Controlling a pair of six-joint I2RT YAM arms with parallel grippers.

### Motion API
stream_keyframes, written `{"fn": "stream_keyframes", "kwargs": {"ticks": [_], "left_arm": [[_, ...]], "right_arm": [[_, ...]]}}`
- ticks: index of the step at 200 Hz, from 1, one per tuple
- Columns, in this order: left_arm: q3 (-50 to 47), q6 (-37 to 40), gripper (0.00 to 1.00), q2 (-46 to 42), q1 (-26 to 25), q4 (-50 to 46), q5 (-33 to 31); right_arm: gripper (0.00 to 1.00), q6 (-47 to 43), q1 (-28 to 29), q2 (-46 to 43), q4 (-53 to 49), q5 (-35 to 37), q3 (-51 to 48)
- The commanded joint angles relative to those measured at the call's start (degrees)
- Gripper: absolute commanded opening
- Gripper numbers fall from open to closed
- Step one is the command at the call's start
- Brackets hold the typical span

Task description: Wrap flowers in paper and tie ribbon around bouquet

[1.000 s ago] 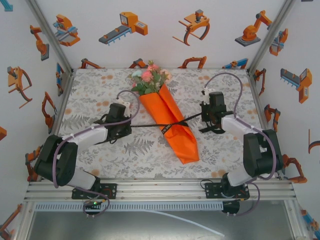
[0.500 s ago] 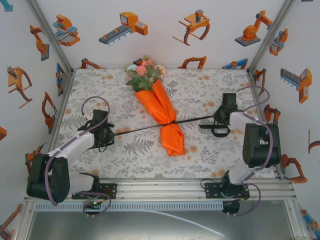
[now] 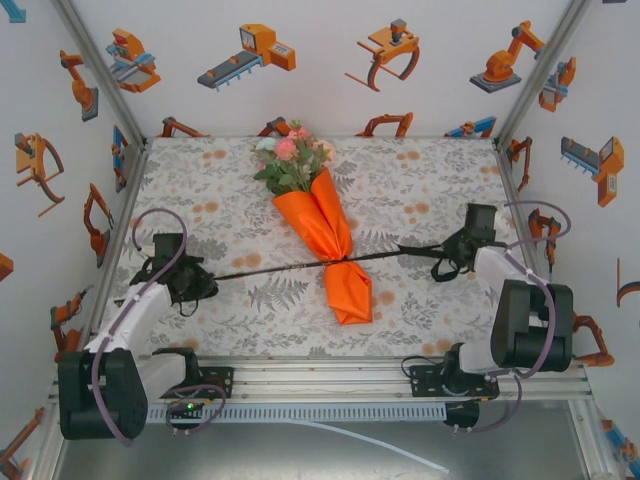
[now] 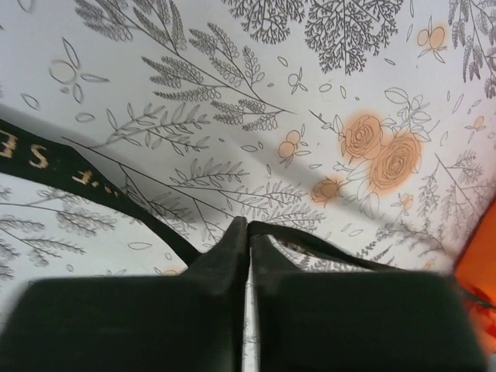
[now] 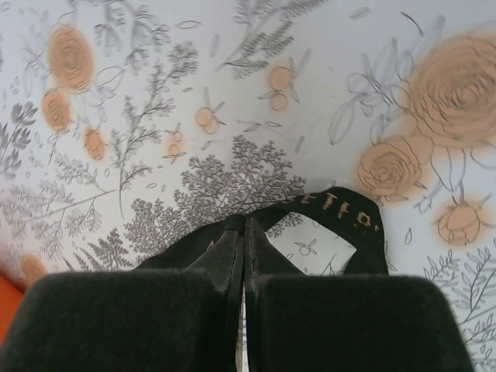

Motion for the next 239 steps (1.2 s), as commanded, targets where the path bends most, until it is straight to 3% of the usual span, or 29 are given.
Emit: {"fn": "stream_keyframes", "kwargs": {"ticks": [1,12,22,38,55,73,88,119,153,167,186,203,220,228,239], "left_arm": [[1.4,7.6,0.45,-5.1,-0.1,3.0,-4.4],[2.8,11.9,0.61,-8.0,-2.3,3.7,-2.1],[4.3,17.6,0.68,-9.8,-6.0,5.2,0.7],[6.9,27.0,0.72,-10.6,-15.5,7.0,2.0],[7.8,37.6,0.74,-7.6,-25.9,12.2,3.8],[10.8,48.4,0.75,0.7,-34.3,14.6,7.6],[14.6,56.4,0.75,9.2,-39.1,13.4,7.0],[18.1,64.0,0.75,22.5,-40.9,18.0,4.9],[20.8,65.6,0.79,30.7,-40.8,21.4,5.6],[20.6,65.1,0.80,32.9,-40.8,23.7,5.5],[20.8,64.3,0.79,35.5,-40.8,25.5,4.8],[20.3,63.6,0.67,36.9,-40.8,27.9,3.8],[20.2,63.0,0.20,37.7,-40.6,28.8,2.3],[20.0,62.8,0.02,37.5,-40.6,28.7,1.6],[19.1,62.0,0.00,36.1,-40.4,28.7,-0.1]], "right_arm": [[0.21,-9.3,-1.0,-5.2,7.3,-2.8,0.2],[0.45,-13.4,-0.5,-8.6,5.4,-7.1,0.2],[0.54,-18.5,0.1,-11.5,2.0,-11.1,1.4],[0.55,-30.0,2.4,-13.9,-3.3,-19.1,4.5],[0.55,-43.5,7.8,-12.8,-7.0,-22.2,7.3],[0.57,-64.0,14.0,-8.0,-12.1,-26.5,9.2],[0.58,-79.8,17.5,-1.8,-20.0,-28.3,13.4],[0.59,-90.9,20.6,13.2,-29.0,-29.9,24.0],[0.57,-97.4,23.4,23.7,-33.7,-28.8,30.6],[0.51,-97.6,24.1,26.4,-34.5,-27.8,32.4],[0.31,-97.6,24.4,28.5,-34.9,-27.8,33.4],[0.00,-97.8,24.4,28.0,-34.7,-28.8,32.9],[0.00,-97.3,24.5,25.3,-32.8,-30.1,30.6],[0.00,-96.3,24.5,23.7,-31.2,-30.1,29.2],[0.00,-91.2,24.5,21.6,-28.1,-28.8,27.5]]}}
